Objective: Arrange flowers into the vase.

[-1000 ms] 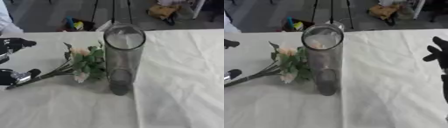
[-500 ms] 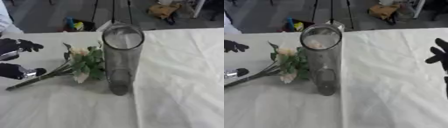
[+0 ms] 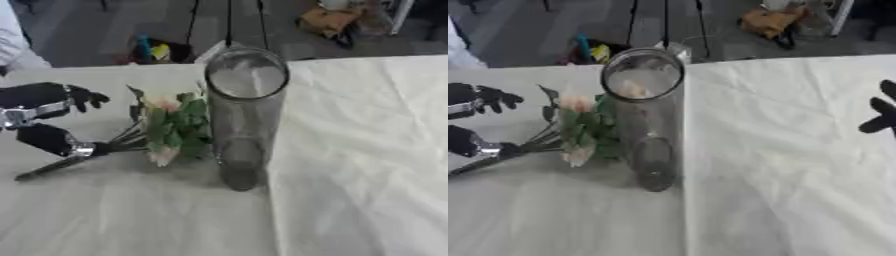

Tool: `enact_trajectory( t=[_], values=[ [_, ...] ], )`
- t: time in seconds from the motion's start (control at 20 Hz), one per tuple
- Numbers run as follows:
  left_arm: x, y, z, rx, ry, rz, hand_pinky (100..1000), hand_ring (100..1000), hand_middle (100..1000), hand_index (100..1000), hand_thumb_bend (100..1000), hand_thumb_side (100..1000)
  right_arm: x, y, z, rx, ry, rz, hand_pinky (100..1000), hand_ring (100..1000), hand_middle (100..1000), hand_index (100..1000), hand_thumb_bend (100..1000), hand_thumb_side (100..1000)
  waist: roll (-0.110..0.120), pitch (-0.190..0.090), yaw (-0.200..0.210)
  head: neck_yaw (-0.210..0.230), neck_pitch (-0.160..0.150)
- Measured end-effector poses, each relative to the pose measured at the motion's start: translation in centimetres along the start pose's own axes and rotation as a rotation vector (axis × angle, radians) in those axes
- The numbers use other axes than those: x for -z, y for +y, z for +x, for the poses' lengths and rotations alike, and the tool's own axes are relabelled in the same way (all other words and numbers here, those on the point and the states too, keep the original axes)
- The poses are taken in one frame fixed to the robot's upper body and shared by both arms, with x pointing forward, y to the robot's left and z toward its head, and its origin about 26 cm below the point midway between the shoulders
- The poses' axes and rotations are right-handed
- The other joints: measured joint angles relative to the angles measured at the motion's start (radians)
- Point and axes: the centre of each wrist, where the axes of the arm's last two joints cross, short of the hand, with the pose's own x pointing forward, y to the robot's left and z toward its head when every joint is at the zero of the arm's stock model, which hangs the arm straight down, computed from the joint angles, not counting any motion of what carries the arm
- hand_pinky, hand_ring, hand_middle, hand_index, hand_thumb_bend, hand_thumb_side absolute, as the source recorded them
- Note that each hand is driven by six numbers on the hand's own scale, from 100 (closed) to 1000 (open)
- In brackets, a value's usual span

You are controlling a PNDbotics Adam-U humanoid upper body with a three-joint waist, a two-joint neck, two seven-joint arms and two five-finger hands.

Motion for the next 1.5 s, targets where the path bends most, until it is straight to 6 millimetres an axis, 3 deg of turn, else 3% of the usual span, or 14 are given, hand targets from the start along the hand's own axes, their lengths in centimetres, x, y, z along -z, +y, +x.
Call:
enact_trajectory(
  t=[0.55, 0.95, 1.5],
  values=[
    [1.4, -1.2, -0.5, 0.025, 0.046, -0.019, 664, 731, 768, 941, 557, 729, 0.2, 0.1, 0.0, 0.001, 0.003, 0.013, 956, 1000, 569, 915, 100, 1000, 0.001, 0.01, -0.01, 0.015, -0.004],
    [2.0, -1.4, -0.1, 0.038, 0.05, -0.007, 596, 615, 687, 870, 535, 713, 0.2, 0.2, 0.0, 0.003, 0.004, 0.015, 959, 1000, 564, 914, 100, 1000, 0.001, 0.021, -0.016, 0.017, -0.009],
    [2.8, -2.0, 0.3, 0.045, 0.037, -0.03, 563, 578, 671, 859, 547, 623, 0.3, 0.3, 0.0, 0.001, 0.006, 0.02, 962, 1000, 558, 914, 100, 1000, 0.006, 0.031, -0.025, 0.025, -0.009]
  ],
)
